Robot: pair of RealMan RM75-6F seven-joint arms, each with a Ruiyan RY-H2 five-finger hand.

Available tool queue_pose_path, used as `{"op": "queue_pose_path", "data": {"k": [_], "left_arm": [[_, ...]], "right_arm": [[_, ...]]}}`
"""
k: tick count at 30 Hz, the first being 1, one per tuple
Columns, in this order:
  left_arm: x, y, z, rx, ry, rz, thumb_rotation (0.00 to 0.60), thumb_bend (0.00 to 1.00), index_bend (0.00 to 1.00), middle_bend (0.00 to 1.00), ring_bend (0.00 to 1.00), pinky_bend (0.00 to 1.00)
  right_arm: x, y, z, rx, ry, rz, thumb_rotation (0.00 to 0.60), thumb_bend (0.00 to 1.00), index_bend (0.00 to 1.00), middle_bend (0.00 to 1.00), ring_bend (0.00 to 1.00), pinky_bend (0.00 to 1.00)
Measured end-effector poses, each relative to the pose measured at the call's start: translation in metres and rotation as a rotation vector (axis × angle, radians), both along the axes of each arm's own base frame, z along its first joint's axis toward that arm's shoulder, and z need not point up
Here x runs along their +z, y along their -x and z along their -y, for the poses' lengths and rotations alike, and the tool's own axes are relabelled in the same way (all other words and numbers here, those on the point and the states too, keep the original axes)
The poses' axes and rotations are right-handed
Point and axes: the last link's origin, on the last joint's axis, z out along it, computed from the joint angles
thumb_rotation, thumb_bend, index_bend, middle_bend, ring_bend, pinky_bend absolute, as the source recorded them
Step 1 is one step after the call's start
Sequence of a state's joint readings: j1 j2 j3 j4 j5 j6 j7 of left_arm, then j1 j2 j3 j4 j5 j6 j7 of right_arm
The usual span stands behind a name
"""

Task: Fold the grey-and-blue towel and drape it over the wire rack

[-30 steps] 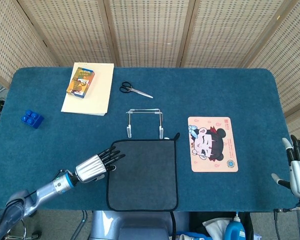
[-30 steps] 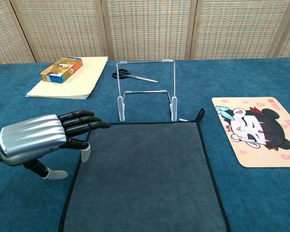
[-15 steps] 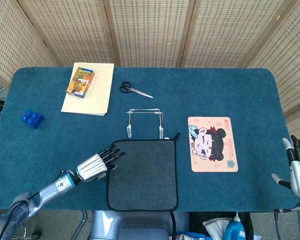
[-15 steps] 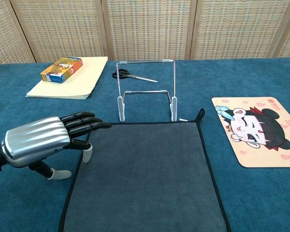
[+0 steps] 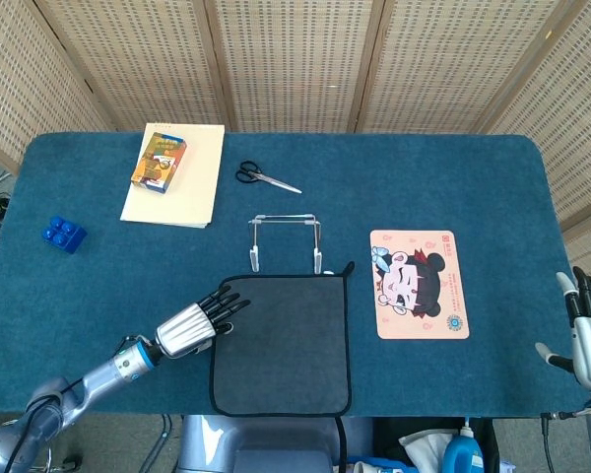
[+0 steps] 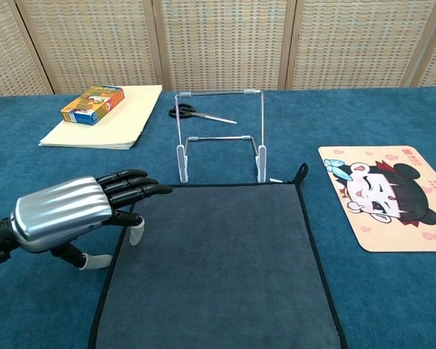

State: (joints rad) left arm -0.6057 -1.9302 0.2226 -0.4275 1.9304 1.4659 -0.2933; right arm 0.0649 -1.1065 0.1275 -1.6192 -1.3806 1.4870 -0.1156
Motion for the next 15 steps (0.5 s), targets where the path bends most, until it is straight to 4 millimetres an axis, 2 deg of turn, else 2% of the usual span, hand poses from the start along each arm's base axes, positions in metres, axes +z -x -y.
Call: {"op": "queue_pose_path", "data": {"k": [15], "left_arm": [[-0.0056,-0.0040,0.0009,-0.005,-0.002,-0.003,0.600,0.35,0.46,0.00,0.00,0.00]], "right_arm": [[0.0011,-0.0004,-0.0010,-0.003,-0.005,0.004,0.600,0.00,0.00,0.00,0.00,0.00]]}}
